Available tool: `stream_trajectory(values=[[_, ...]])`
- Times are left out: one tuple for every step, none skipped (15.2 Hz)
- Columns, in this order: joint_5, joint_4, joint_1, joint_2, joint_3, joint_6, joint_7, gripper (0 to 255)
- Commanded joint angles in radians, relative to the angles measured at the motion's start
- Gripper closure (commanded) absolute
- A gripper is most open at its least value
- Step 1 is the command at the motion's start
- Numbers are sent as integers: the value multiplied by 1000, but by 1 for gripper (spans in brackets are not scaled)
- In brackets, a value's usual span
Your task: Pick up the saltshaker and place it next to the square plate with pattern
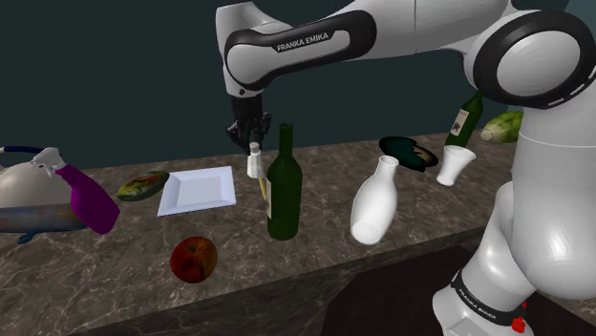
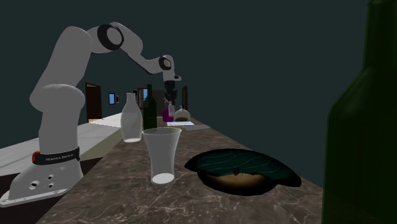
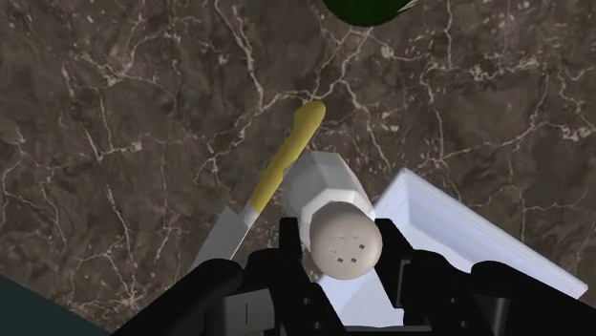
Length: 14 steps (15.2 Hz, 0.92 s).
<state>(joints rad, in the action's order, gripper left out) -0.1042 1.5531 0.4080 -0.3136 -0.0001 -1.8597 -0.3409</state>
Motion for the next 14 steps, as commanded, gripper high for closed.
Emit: stream_trajectory(values=[[-1, 23, 1, -5, 1, -28, -5, 255], [-2, 33, 1, -7, 0, -40, -6, 255], [-2, 43, 1, -9, 0, -53, -7, 255], [-2, 53, 1, -12, 0, -65, -8, 255], [-3, 63, 1, -14, 0, -77, -10, 255], [-3, 72, 1, -17, 0, -89, -11, 255], [-4, 81, 1, -20, 0, -101, -12, 255], [-4, 90, 1, -24, 0, -114, -13, 255], [-5, 98, 0, -27, 0, -125, -14, 255], [-5, 106, 0, -31, 0, -137, -16, 255], [-6, 114, 0, -35, -1, -149, -17, 255], [-6, 122, 0, -39, -1, -161, -18, 255], [-7, 129, 0, -43, -1, -173, -19, 255], [-8, 137, 0, -48, -1, -184, -21, 255]])
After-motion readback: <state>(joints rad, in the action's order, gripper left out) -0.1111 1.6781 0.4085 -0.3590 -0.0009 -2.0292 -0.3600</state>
